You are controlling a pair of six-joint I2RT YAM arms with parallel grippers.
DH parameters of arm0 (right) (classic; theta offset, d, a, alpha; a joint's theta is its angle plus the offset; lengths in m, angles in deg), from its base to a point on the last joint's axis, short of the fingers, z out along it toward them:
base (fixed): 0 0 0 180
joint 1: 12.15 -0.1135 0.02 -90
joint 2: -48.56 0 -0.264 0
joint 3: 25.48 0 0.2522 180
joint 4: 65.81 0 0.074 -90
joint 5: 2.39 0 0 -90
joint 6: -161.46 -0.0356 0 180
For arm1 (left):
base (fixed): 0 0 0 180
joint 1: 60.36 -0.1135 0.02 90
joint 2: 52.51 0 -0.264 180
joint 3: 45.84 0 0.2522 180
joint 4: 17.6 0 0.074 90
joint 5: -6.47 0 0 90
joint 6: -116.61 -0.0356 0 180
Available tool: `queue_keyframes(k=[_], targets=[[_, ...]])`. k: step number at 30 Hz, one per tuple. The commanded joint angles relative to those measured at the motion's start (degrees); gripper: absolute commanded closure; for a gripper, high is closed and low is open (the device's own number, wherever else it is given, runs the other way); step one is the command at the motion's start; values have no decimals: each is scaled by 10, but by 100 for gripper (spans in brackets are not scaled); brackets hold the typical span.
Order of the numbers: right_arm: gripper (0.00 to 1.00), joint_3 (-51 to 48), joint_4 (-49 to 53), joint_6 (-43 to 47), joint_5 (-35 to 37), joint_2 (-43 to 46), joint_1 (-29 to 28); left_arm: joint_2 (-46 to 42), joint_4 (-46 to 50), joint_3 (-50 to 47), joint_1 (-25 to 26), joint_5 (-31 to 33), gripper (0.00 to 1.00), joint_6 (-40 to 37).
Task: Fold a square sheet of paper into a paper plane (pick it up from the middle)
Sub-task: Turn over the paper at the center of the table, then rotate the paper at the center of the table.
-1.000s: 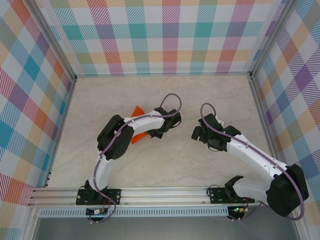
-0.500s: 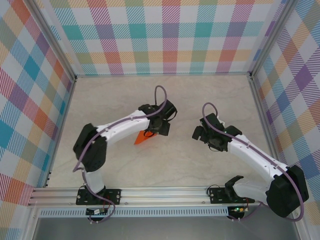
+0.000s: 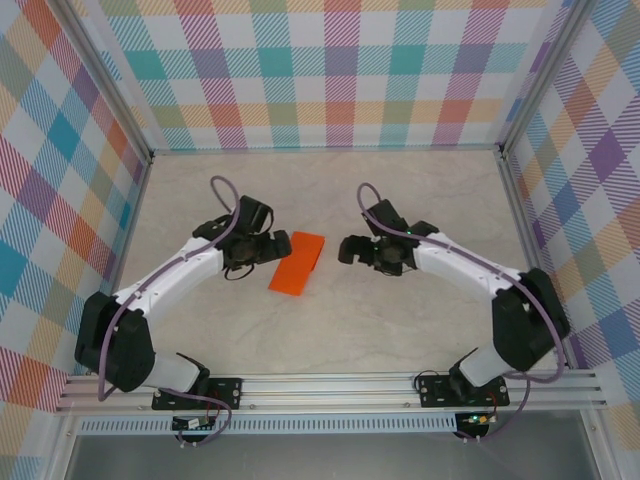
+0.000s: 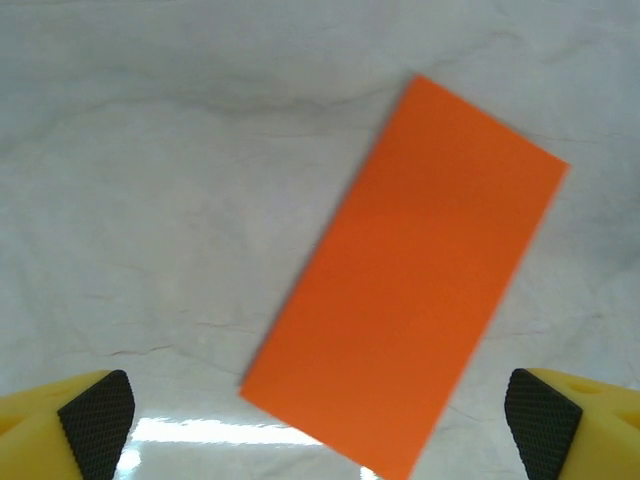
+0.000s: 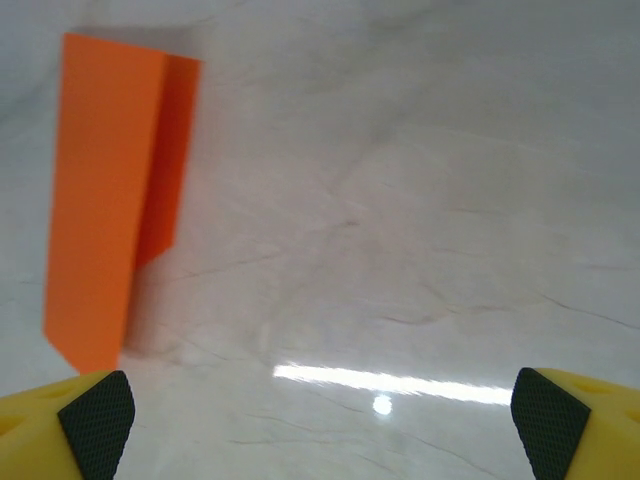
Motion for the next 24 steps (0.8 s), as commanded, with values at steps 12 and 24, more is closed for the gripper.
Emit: queue_keyframes(k=[12, 24], targets=[[1, 300, -71, -3, -171, -307, -83, -102, -4, -122, -130, -21, 0, 48], [3, 363, 10, 25, -133, -391, -93, -105, -9, -134, -145, -21, 0, 53]])
